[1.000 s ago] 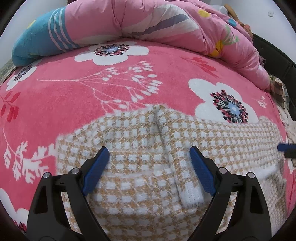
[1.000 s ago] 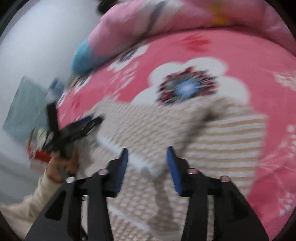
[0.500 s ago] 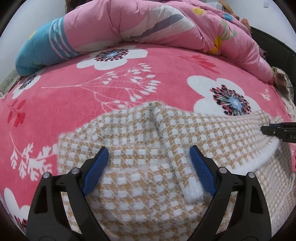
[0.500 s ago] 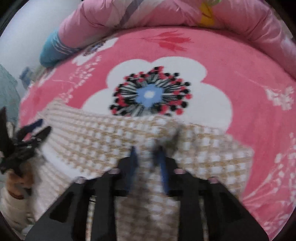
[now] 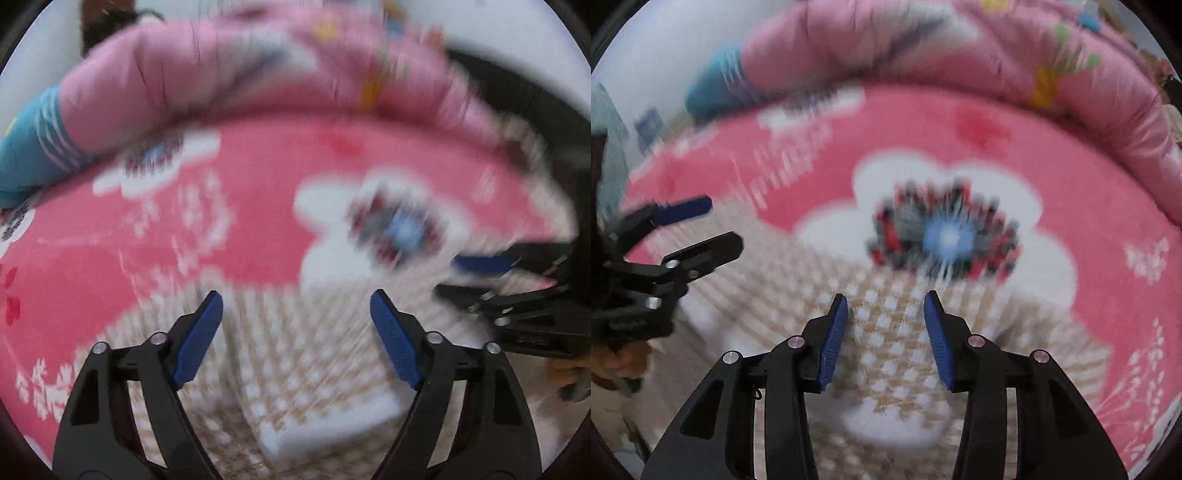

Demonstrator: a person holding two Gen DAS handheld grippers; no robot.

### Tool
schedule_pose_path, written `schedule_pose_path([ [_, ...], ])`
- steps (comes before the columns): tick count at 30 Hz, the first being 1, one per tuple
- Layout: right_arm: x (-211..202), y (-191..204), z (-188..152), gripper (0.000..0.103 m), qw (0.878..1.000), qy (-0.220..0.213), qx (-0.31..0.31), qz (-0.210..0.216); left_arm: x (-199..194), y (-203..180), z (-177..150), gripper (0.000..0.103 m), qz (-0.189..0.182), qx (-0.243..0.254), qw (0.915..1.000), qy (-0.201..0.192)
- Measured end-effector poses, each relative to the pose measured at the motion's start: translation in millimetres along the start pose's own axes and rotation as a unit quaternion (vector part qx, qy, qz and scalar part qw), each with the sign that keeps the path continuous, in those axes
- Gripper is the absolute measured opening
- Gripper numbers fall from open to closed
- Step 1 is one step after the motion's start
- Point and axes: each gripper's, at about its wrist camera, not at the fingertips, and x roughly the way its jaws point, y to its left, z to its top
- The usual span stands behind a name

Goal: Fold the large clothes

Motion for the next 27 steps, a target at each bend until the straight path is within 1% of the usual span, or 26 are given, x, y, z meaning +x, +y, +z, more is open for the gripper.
schedule_pose_path([
  [1, 1, 2, -7, 0.044, 1.0, -0.008, -0.007, -0.005, 5, 0, -9, 0.077, 0.003, 0.001, 1.0, 0.006],
  [2, -3, 3, -16, 0.045, 1.0, -0.01, -0.016, -0.007, 0, 6, -17, 0.077, -0.011, -0.012, 0.9998, -0.011],
  [4, -15, -1, -28, 0.045, 1.0, -0.01, -0.01, -0.001, -5, 18, -26, 0.077, -0.034, -0.031, 0.9989, -0.007],
  [5, -22, -3, -34, 0.045, 1.0, -0.007, -0.008, 0.001, -9, 22, -30, 0.077, -0.037, -0.034, 0.9987, -0.008],
  [7, -31, -4, -39, 0.045, 1.0, 0.0, -0.005, -0.002, -21, 22, -34, 0.077, -0.02, -0.025, 0.9993, -0.018],
  [8, -38, -4, -39, 0.045, 1.0, 0.005, 0.003, -0.008, -32, 21, -36, 0.075, -0.013, -0.019, 0.9992, -0.032],
  [9, -45, -3, -38, 0.045, 1.0, 0.004, 0.01, -0.011, -41, 19, -36, 0.075, -0.017, -0.014, 0.9987, -0.045],
  [10, -51, -1, -37, 0.045, 1.0, -0.003, 0.014, -0.009, -47, 16, -35, 0.075, -0.021, -0.01, 0.9981, -0.057],
  [11, -59, 4, -32, 0.045, 1.0, -0.025, 0.014, 0.001, -54, 12, -34, 0.075, -0.023, -0.004, 0.9972, -0.07],
  [12, -62, 9, -30, 0.045, 0.999, -0.036, 0.012, 0.004, -57, 5, -33, 0.075, -0.01, 0.007, 0.9971, -0.076],
  [13, -61, 15, -27, 0.045, 0.999, -0.042, 0.012, 0.002, -54, -2, -31, 0.075, 0.003, 0.014, 0.9975, -0.069],
  [14, -54, 22, -26, 0.046, 0.999, -0.039, 0.01, 0.003, -43, -8, -32, 0.076, 0.031, 0.028, 0.9979, -0.049],
  [15, -46, 27, -26, 0.05, 1.0, -0.031, 0.002, 0.0, -28, -13, -35, 0.077, 0.056, 0.042, 0.9973, -0.023],
  [16, -30, 32, -28, 0.054, 1.0, -0.014, -0.013, -0.02, -20, -13, -39, 0.083, 0.062, 0.044, 0.9971, -0.01],
  [17, -9, 37, -34, 0.055, 0.998, 0.004, -0.032, -0.045, -18, -6, -43, 0.084, 0.052, 0.023, 0.9983, -0.01],
  [18, -6, 38, -38, 0.055, 0.998, -0.002, -0.037, -0.051, -22, 1, -43, 0.084, 0.044, 0.007, 0.999, -0.009],
  [19, -15, 39, -40, 0.056, 0.998, -0.01, -0.034, -0.054, -33, 7, -44, 0.084, 0.041, -0.011, 0.999, -0.014],
  [21, -37, 38, -42, 0.058, 0.999, -0.014, -0.012, -0.046, -58, 18, -50, 0.084, 0.043, -0.021, 0.9984, -0.031],
  [22, -48, 37, -45, 0.065, 0.999, -0.019, -0.001, -0.033, -75, 25, -56, 0.084, 0.046, -0.026, 0.9976, -0.045],
  [23, -63, 37, -50, 0.07, 1.0, -0.025, 0.009, -0.012, -93, 33, -66, 0.084, 0.048, -0.034, 0.9965, -0.06],
  [25, -84, 41, -63, 0.08, 0.999, -0.038, 0.01, 0.012, -118, 49, -85, 0.084, 0.043, -0.051, 0.9948, -0.078],
  [27, -101, 53, -80, 0.084, 0.998, -0.048, -0.006, 0.034, -143, 67, -114, 0.084, 0.04, -0.075, 0.992, -0.094],
])
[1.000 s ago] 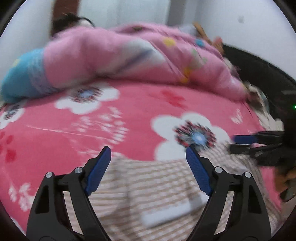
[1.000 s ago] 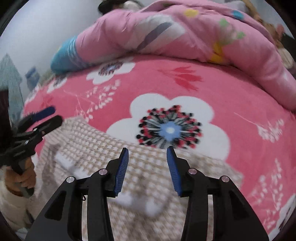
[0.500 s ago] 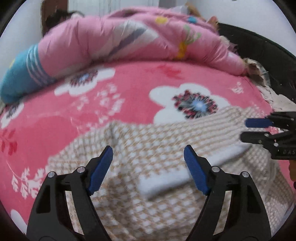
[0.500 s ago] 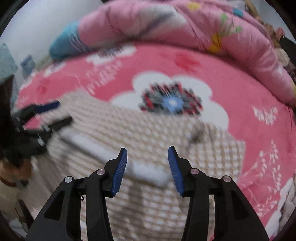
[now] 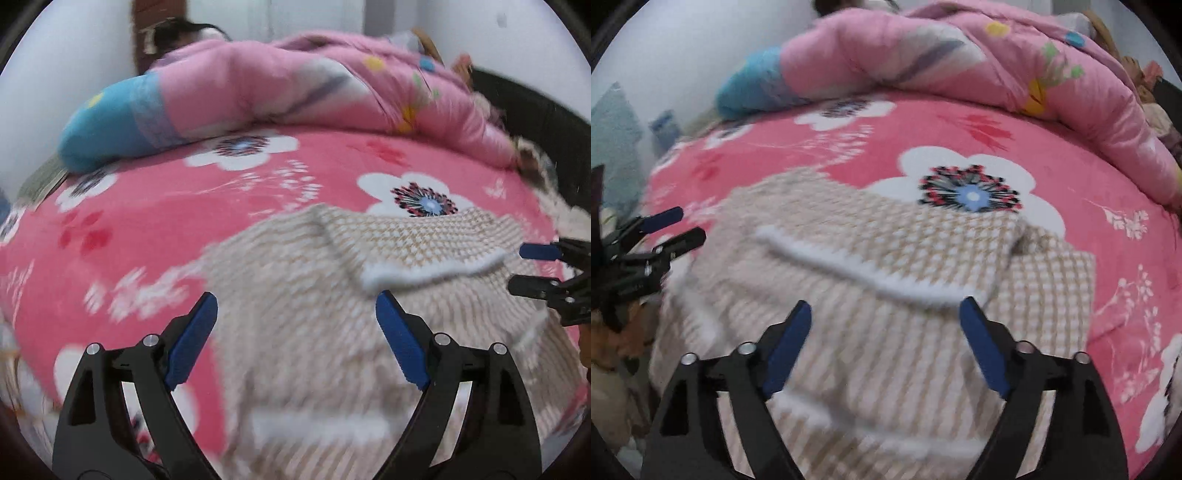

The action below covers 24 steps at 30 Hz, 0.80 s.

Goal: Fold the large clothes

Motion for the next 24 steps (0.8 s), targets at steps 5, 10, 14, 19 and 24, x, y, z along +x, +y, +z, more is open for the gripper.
schedule_pose_path([
  [5, -17, 34, -51, 0.086, 0.996, 0.013, -0.018, 0.082, -54, 37, -67, 0.084, -0.016, -0.046, 0.9987, -0.01],
  [10, -3, 57, -89, 0.086, 0.992, 0.032, -0.03, 0.121, -73, 39, -109, 0.084, -0.047, -0.07, 0.996, -0.03],
  [14, 10, 70, -102, 0.088, 0.994, 0.036, -0.058, 0.088, -60, 36, -120, 0.077, -0.064, -0.089, 0.9937, -0.021],
  [19, 14, 67, -97, 0.088, 0.993, 0.042, -0.052, 0.098, -37, 37, -115, 0.064, -0.082, -0.093, 0.9922, -0.01],
  [24, 13, 58, -96, 0.088, 0.992, 0.039, -0.029, 0.118, -11, 45, -113, 0.047, -0.081, -0.113, 0.9899, 0.024],
])
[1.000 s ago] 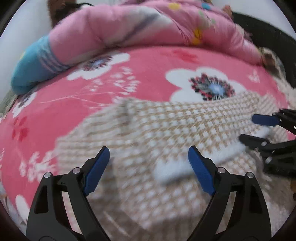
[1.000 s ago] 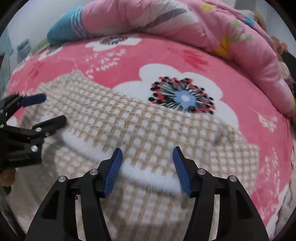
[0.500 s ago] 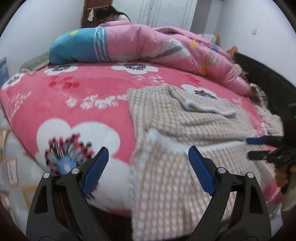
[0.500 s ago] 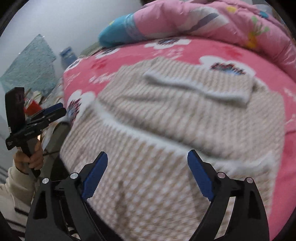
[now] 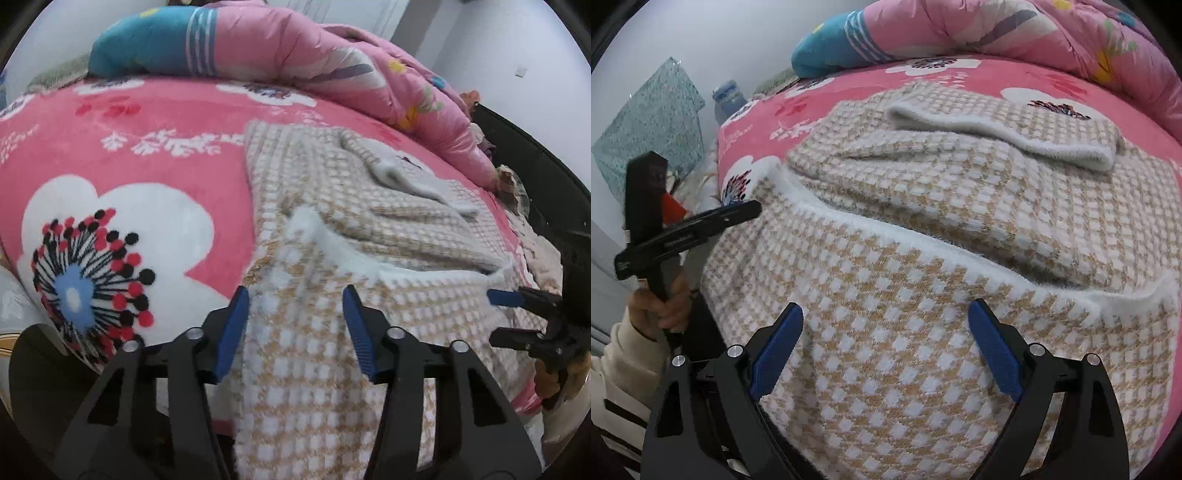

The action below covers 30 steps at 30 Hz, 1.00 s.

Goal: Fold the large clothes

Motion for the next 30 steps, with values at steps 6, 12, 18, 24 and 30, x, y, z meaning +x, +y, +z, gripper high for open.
schedule_pose_path([
  [6, 1, 3, 0, 0.088, 1.0, 0.003, -0.012, -0.011, -15, -10, -2, 0.044, -0.046, 0.016, 0.9988, -0.01],
  [12, 2, 4, 0, 0.088, 1.0, 0.004, -0.011, -0.012, 4, -2, 2, 0.044, -0.031, 0.002, 0.9992, 0.024],
  [18, 4, 7, 1, 0.088, 1.0, 0.003, -0.011, -0.017, 25, 9, 16, 0.044, -0.073, -0.022, 0.9964, 0.037],
  [24, 4, 6, 1, 0.088, 1.0, 0.003, -0.01, -0.015, 23, 6, 13, 0.045, -0.078, -0.017, 0.9956, 0.049],
  [30, 5, 6, 1, 0.09, 1.0, 0.003, -0.009, -0.012, 26, -14, 11, 0.041, 0.009, 0.028, 0.9968, 0.074],
])
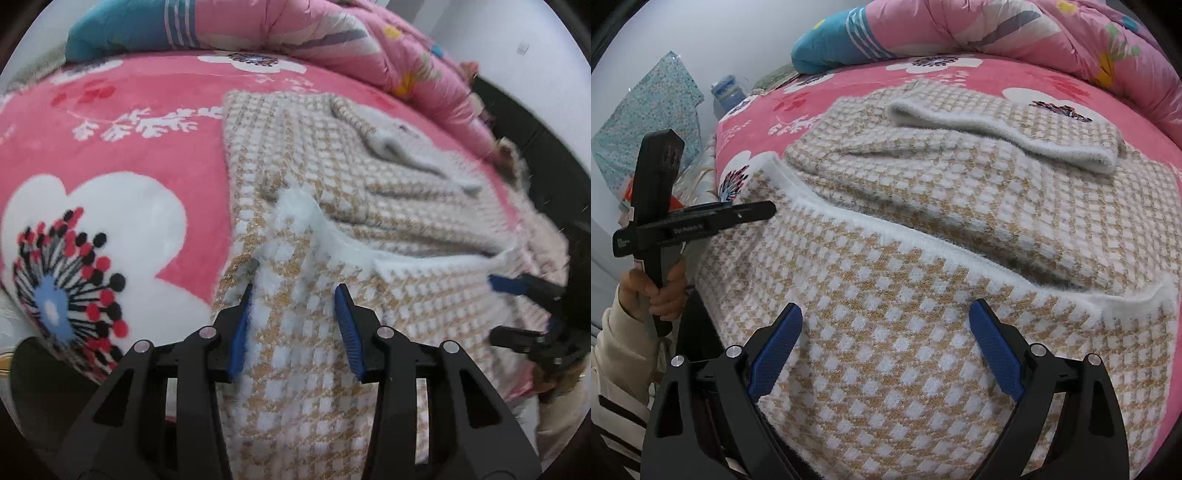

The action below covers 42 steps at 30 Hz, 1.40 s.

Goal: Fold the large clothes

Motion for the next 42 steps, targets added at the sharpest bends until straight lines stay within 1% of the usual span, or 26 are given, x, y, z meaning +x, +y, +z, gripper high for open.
schedule_pose_path([
  [3, -2, 0, 0, 0.09, 1.0, -0.002, 0.007, 0.0, 2, -13, -1, 0.042, 0.045, 0.023, 0.9987, 0.002],
  [5, -5, 0, 0, 0.09, 1.0, -0.003, 0.015, 0.002, 3, -20, -2, 0.042, 0.067, 0.033, 0.9972, 0.001],
  [7, -12, -1, 1, 0.09, 1.0, -0.007, 0.019, 0.005, 3, -23, -1, 0.042, 0.078, 0.035, 0.9963, 0.001],
  [13, -42, -10, -3, 0.09, 0.998, -0.04, 0.016, -0.043, 2, -34, -2, 0.043, 0.111, 0.049, 0.9926, 0.0],
  [15, -57, -22, -8, 0.09, 0.996, -0.051, 0.031, -0.06, 2, -36, -3, 0.043, 0.12, 0.056, 0.9913, -0.001],
  [17, -67, -38, -14, 0.09, 0.995, -0.052, 0.051, -0.074, 2, -37, -4, 0.043, 0.125, 0.059, 0.9904, -0.002],
  [21, -91, -75, -31, 0.09, 0.986, -0.055, 0.095, -0.123, 2, -40, -5, 0.043, 0.136, 0.064, 0.9887, -0.004],
  [24, -104, -97, -35, 0.09, 0.981, -0.067, 0.114, -0.139, 4, -43, -6, 0.043, 0.143, 0.069, 0.9872, -0.003],
  [26, -106, -111, -32, 0.087, 0.981, -0.074, 0.126, -0.131, 4, -46, -7, 0.043, 0.148, 0.072, 0.9865, -0.002],
  [29, -98, -127, -25, 0.079, 0.981, -0.069, 0.137, -0.118, 4, -48, -8, 0.043, 0.15, 0.07, 0.9861, -0.003],
  [32, -80, -142, -19, 0.071, 0.982, -0.049, 0.145, -0.112, 4, -47, -8, 0.043, 0.151, 0.07, 0.9861, -0.004],
  [34, -70, -149, -21, 0.062, 0.982, -0.035, 0.154, -0.108, 3, -47, -8, 0.043, 0.15, 0.072, 0.986, -0.003],
  [35, -68, -151, -24, 0.06, 0.981, -0.028, 0.162, -0.105, 4, -47, -8, 0.043, 0.15, 0.072, 0.9861, -0.003],
  [39, -77, -145, -38, 0.055, 0.981, -0.025, 0.166, -0.099, 4, -48, -8, 0.043, 0.151, 0.07, 0.986, -0.003],
  [40, -80, -142, -43, 0.051, 0.981, -0.023, 0.166, -0.093, 4, -48, -8, 0.043, 0.152, 0.072, 0.9857, -0.002],
  [42, -86, -135, -52, 0.047, 0.983, -0.016, 0.166, -0.08, 4, -49, -8, 0.043, 0.155, 0.074, 0.9852, -0.002],
])
